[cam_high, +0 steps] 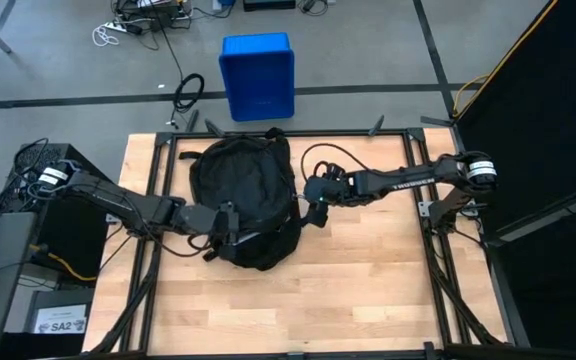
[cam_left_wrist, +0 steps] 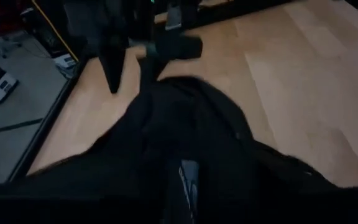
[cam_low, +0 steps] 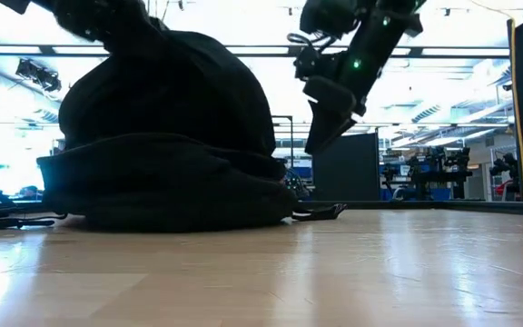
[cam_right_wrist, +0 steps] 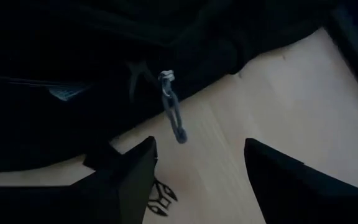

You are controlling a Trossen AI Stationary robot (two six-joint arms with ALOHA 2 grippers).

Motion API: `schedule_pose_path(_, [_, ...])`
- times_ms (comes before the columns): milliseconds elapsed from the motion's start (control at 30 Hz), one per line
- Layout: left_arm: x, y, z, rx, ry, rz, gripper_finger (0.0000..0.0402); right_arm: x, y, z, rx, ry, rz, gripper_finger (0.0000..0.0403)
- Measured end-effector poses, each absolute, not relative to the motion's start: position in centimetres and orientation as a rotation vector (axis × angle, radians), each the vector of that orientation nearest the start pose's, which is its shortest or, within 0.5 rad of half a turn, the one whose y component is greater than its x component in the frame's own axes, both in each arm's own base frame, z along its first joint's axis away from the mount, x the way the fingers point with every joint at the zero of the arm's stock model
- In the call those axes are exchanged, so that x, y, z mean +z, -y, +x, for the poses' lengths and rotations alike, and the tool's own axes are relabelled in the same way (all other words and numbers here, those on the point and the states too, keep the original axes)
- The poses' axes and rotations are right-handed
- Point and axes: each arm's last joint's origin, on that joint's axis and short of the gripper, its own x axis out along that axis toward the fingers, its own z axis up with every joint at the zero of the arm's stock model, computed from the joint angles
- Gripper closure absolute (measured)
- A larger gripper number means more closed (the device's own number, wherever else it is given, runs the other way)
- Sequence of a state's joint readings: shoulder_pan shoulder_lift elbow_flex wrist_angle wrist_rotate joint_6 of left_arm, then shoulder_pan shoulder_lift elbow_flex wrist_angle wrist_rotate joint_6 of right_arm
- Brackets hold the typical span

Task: Unpack backpack
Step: Close the backpack

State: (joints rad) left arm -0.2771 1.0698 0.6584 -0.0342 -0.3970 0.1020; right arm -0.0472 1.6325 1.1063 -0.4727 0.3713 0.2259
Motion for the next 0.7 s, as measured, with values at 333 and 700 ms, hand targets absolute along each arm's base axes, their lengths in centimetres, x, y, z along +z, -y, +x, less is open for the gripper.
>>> schedule_pose_path(333, [28.7, 5.6, 22.7, 0.091, -0.330, 0.217, 0.0103, 18.4, 5.2, 32.3, -0.334, -0.826, 0.176, 0.0193])
schedule_pose_path(700, [26.9, 6.0, 25.3, 0.111, -0.321, 0.184, 0.0108, 16.3, 6.4, 31.1, -0.289, -0.748, 0.228, 0.0197])
